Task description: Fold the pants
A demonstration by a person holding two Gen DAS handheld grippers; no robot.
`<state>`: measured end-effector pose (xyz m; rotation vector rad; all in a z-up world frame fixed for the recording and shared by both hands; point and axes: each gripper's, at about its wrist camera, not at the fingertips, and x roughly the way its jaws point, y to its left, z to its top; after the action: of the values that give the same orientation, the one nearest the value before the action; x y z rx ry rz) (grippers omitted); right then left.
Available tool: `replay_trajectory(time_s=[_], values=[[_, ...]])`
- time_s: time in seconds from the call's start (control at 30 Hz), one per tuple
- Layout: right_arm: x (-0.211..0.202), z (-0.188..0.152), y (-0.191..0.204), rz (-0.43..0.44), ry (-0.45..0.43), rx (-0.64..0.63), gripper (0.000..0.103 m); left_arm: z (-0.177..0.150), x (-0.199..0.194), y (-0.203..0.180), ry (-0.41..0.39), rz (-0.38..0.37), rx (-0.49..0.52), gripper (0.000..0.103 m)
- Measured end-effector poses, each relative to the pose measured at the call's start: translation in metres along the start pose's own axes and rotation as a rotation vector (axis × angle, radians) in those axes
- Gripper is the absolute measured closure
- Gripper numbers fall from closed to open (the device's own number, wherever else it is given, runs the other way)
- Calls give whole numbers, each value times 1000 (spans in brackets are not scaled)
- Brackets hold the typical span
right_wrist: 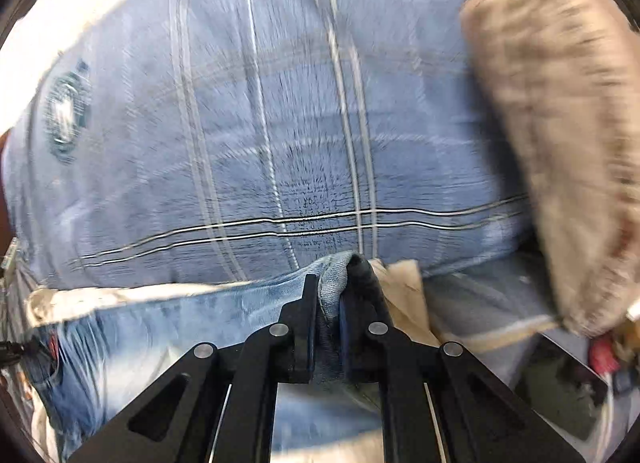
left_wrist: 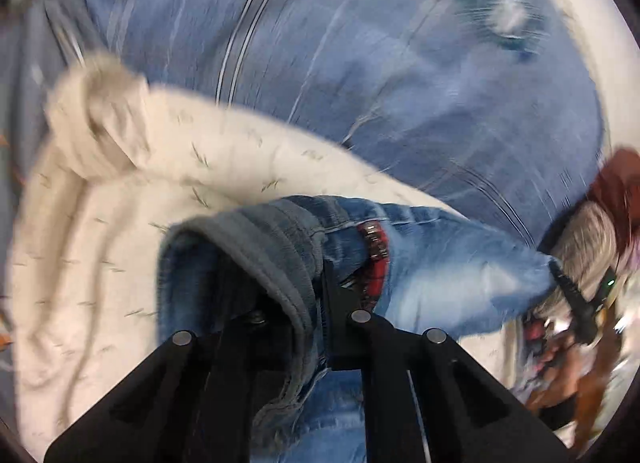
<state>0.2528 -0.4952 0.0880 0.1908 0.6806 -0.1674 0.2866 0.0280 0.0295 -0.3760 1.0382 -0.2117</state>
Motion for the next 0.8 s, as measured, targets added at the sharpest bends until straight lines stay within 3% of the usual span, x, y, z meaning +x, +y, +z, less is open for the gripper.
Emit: replay_trajectory(time_s=[0.13,0.3,0.37,0.47,0.57,0.67,0.77,0.8], values=[[-72,-34,-23,26,-69,45,95,-34,-50,-12,-65,-18,73,95],[-145,-110,-55,49,-94,98,95,-97,-78,-4,-48,-77,84,94],[-160,-146,-65,32,-78,101,94,-128,-77,7,-15,-104,74,94],[-165,-209,-75,-44,39,99,85,-178,-59,32,101,-124,31,90],[-185,-248,-79,-89,80,122,84,-209,-56,53,184,-149,-31,78],[-211,-264,-70,-69,64,154,78,-225,-86,65,156,-177,-51,73],[-221,-262,-47,19,40,175,56,-227,-116,75,104,-261,-122,43],[-220,-256,-33,75,36,186,47,-225,-120,77,89,-284,-153,29]])
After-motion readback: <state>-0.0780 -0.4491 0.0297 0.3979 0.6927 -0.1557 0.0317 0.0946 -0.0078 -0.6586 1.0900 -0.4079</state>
